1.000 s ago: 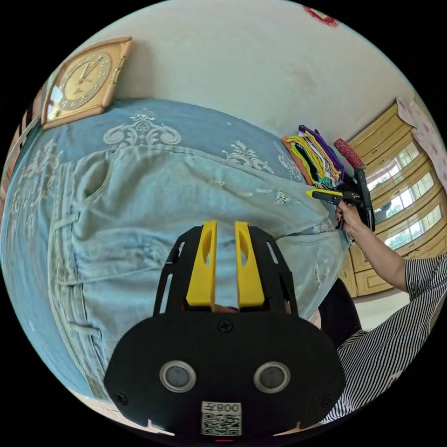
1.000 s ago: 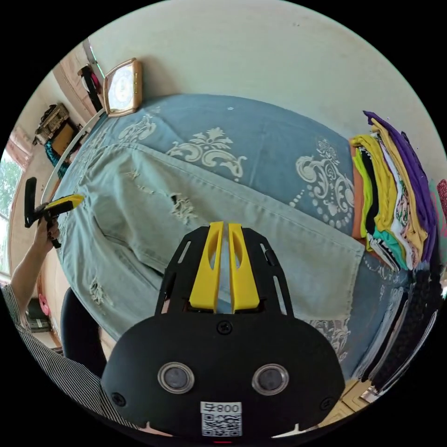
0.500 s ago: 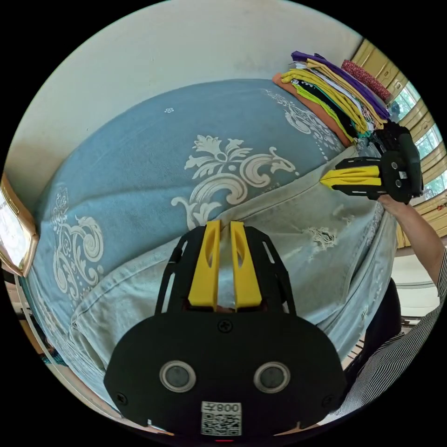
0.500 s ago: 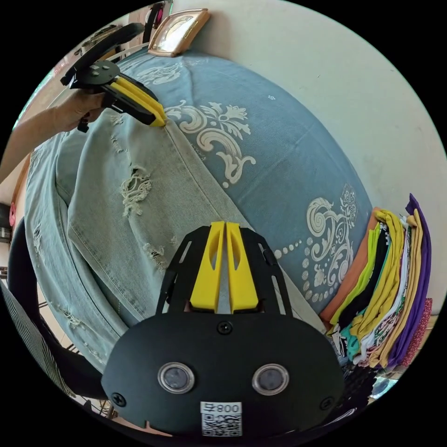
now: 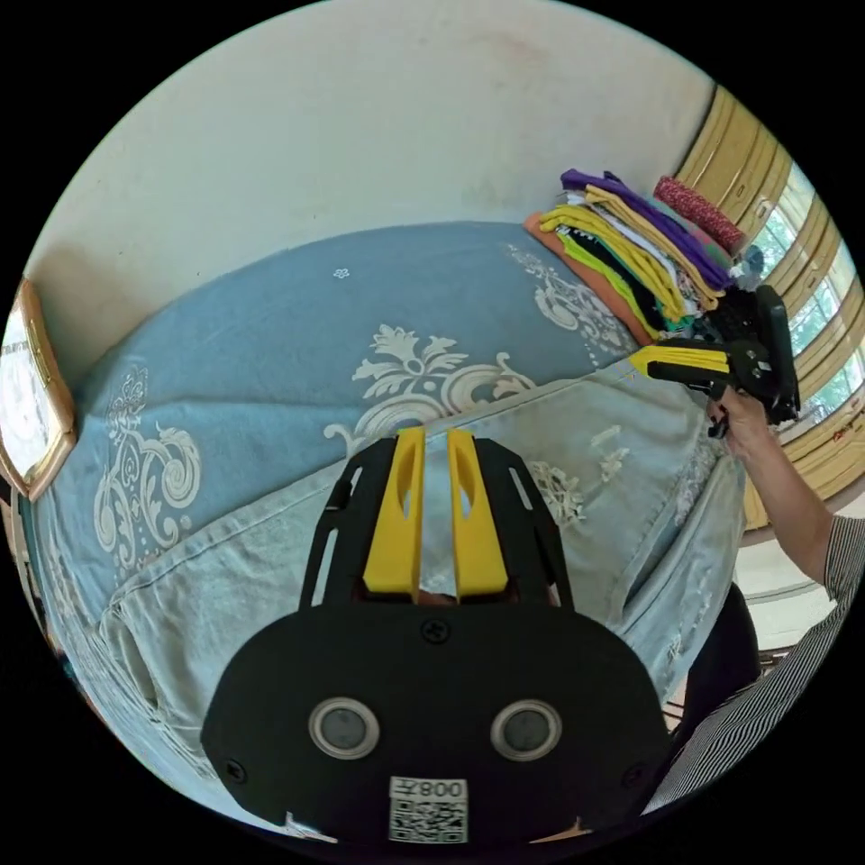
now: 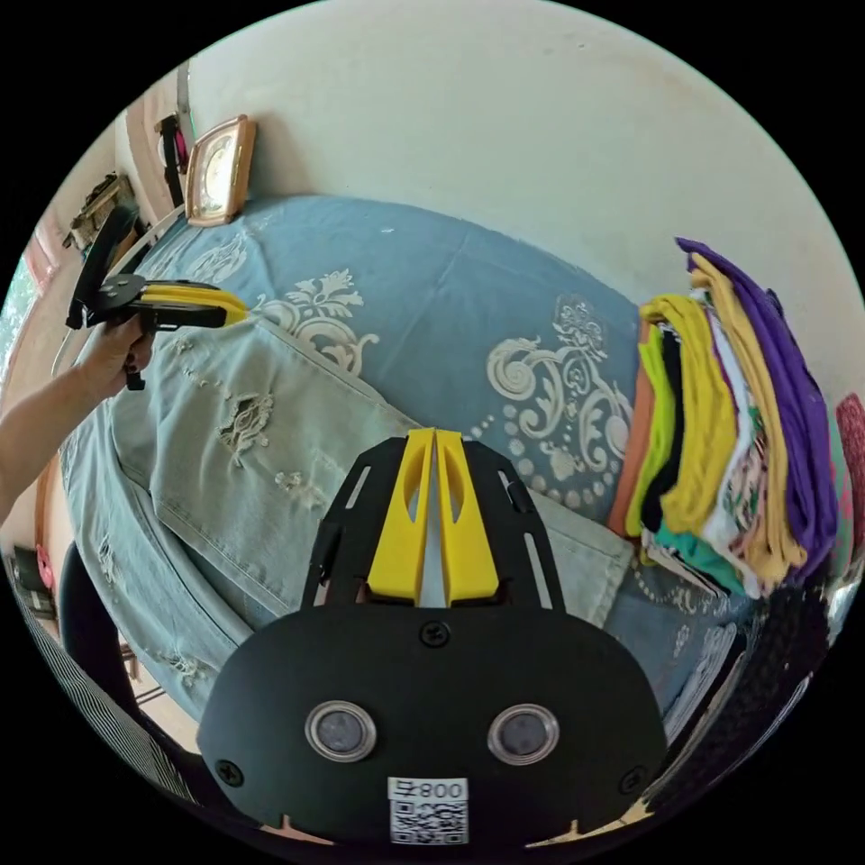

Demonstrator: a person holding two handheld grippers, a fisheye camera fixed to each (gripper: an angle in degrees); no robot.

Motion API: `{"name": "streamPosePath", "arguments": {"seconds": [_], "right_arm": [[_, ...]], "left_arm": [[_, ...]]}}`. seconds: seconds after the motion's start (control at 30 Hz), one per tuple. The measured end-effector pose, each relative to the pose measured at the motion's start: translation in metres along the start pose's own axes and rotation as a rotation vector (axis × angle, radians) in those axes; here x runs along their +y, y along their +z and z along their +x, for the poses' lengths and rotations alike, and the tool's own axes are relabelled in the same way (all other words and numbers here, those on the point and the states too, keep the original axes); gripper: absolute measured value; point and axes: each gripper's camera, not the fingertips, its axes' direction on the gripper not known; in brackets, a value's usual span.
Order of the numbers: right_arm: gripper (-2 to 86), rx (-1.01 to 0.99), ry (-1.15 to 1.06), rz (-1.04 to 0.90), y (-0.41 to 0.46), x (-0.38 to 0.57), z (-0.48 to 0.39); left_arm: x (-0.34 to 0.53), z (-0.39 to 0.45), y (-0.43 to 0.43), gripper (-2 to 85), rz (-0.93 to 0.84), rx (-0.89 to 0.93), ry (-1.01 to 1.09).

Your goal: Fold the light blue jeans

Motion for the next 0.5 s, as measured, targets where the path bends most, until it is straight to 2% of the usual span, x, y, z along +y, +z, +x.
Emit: {"name": "streamPosePath", "arguments": {"seconds": [0.1, 0.17, 0.23, 0.3, 0.33, 0.5], "right_arm": [[1.1, 0.094, 0.129, 0.022, -0.002, 0.060, 0.044], [2.1, 0.150, 0.256, -0.042, 0.015, 0.105, 0.083], [2.4, 0.100, 0.317, -0.089, 0.036, 0.129, 0.106], [1.9, 0.070, 0.347, -0.160, 0.065, 0.144, 0.122], [1.4, 0.058, 0.338, -0.135, 0.075, 0.149, 0.128], [0.3, 0.050, 0.355, -0.144, 0.103, 0.157, 0.157]], "left_arm": [[-0.009, 0.029, 0.003, 5.3, -0.019, 0.060, 0.073], [-0.021, 0.047, 0.012, 4.8, -0.048, 0.054, 0.117], [-0.036, 0.060, 0.027, 3.3, -0.092, 0.034, 0.129], [-0.057, 0.070, 0.051, 1.7, -0.161, -0.035, 0.118], [-0.061, 0.072, 0.054, 1.5, -0.173, -0.031, 0.120], [-0.078, 0.072, 0.049, 0.5, -0.143, 0.008, 0.029]]}}
